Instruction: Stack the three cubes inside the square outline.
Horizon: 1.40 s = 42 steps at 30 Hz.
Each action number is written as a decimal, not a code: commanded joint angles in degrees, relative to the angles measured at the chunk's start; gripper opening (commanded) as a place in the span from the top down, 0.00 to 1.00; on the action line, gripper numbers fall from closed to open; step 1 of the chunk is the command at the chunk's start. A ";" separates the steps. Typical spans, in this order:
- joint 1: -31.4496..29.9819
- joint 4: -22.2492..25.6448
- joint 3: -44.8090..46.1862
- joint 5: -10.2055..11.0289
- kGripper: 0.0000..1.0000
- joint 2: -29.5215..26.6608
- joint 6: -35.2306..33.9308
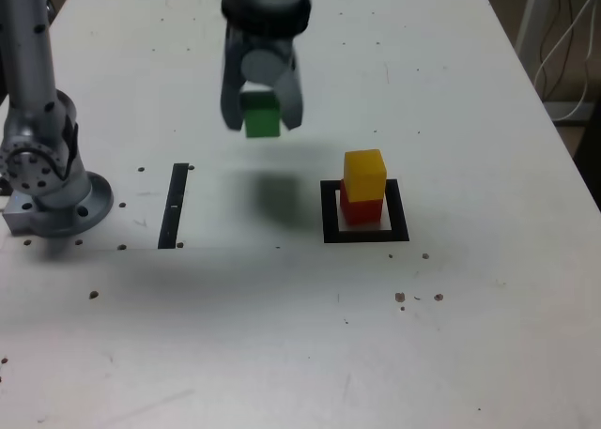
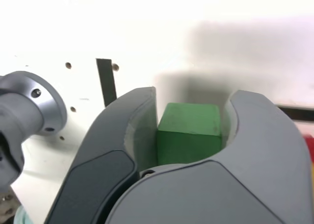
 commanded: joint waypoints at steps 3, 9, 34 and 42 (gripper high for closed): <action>-2.55 5.84 -11.37 -0.04 0.84 0.99 -0.75; -6.98 9.93 -21.14 -0.12 0.86 4.80 -4.11; -14.58 13.21 -30.16 -0.84 0.83 17.71 -9.51; -14.24 12.39 -29.55 -0.73 0.79 18.70 -8.65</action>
